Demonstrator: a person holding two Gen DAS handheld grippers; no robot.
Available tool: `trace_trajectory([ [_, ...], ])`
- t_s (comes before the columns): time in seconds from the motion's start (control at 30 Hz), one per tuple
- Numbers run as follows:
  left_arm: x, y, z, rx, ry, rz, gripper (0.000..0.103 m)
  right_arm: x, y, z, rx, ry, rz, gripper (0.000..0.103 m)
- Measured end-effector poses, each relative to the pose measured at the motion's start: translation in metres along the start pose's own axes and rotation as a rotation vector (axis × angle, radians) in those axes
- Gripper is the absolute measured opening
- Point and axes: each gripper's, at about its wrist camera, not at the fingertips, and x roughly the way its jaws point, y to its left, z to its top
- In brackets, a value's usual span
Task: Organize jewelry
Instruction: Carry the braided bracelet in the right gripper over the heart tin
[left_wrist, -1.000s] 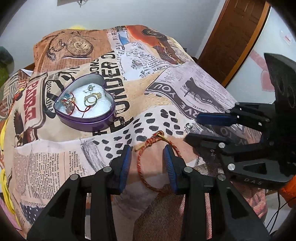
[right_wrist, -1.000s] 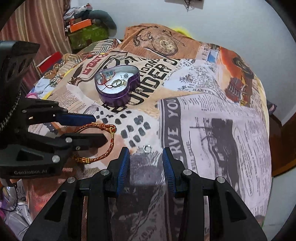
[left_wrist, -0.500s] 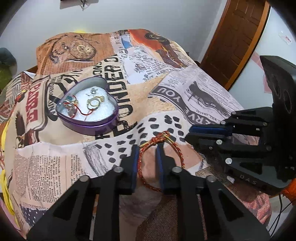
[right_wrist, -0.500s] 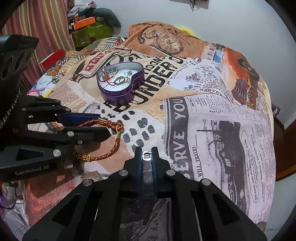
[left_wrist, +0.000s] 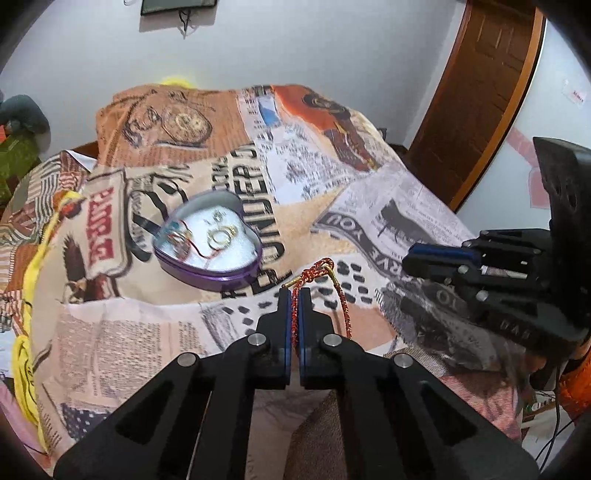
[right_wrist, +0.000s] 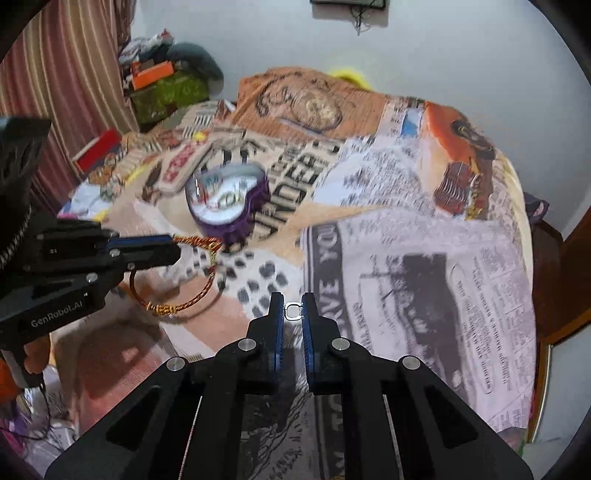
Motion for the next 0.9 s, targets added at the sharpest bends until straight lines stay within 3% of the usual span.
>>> trace_trajectory([
  [0.4,-0.037,0.021,0.022,-0.008,-0.105,0.047,0.001,-0.03,0.025,0.036,-0.048,-0.123,0.029,0.008],
  [0.9,-0.032,0.066,0.028,-0.041,-0.127,0.118,0.001,0.018,0.057,0.055,-0.083,-0.081,0.123,0.008],
])
